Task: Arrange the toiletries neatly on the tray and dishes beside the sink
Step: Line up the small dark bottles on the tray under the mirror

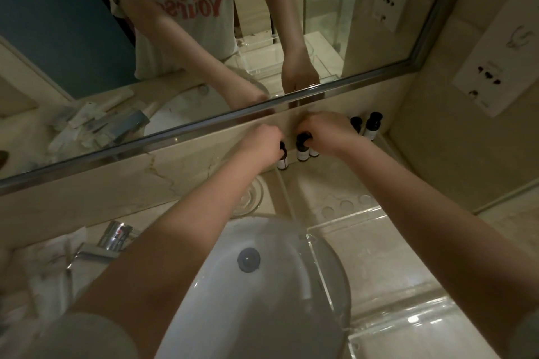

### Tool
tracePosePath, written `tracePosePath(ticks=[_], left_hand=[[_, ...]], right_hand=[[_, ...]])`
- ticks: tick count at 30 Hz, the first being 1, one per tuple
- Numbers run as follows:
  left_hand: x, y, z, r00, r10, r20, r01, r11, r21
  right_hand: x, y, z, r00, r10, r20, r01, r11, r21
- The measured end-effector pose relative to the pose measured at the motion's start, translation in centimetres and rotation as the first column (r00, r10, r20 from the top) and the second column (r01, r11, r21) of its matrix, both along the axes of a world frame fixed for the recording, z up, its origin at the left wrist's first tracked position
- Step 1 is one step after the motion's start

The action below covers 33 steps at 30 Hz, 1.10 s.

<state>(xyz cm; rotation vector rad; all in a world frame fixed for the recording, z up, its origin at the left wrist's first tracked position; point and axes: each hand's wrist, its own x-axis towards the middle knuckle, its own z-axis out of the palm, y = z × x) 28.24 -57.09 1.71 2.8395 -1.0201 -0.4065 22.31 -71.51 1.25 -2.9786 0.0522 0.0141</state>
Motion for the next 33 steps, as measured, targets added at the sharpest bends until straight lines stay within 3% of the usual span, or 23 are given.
tracePosePath(ticks=[3, 7, 11, 15, 18, 25, 33], left_hand=[[0.1, 0.4, -0.1, 0.992, -0.117, 0.043, 0.116, 0.993, 0.008], [0.1, 0.8, -0.2, 0.987, -0.143, 0.080, 0.145, 0.989, -0.026], [-0.7, 0.7, -0.1, 0.982, 0.033, 0.188, -0.029, 0.999, -0.025], [-0.8, -0.1, -0.3, 0.977, 0.206, 0.052, -0.204, 0.978, -0.048], [-0.3, -0.4, -0.4, 0.969, 0.242, -0.055, -0.246, 0.962, -0.115], [0.3, -0.5, 0.4, 0.998, 0.056, -0.028, -0.057, 0.997, -0.053], [0.6, -0.6, 0.3, 1.000, -0.014, 0.013, 0.014, 1.000, -0.007]], right_hand=[[0.1, 0.0, 0.0, 1.000, -0.008, -0.010, 0.008, 1.000, 0.008], [0.2, 0.1, -0.1, 1.000, -0.027, -0.011, 0.027, 0.999, 0.023], [0.2, 0.0, 0.0, 1.000, -0.011, -0.024, 0.012, 0.999, 0.030], [0.2, 0.0, 0.3, 0.999, -0.011, -0.031, 0.012, 1.000, 0.028], [0.1, 0.1, 0.5, 0.999, -0.017, -0.034, 0.018, 0.999, 0.031], [0.2, 0.0, 0.5, 0.998, -0.033, -0.051, 0.036, 0.997, 0.066], [0.5, -0.1, 0.3, 0.998, -0.016, -0.053, 0.020, 0.996, 0.083]])
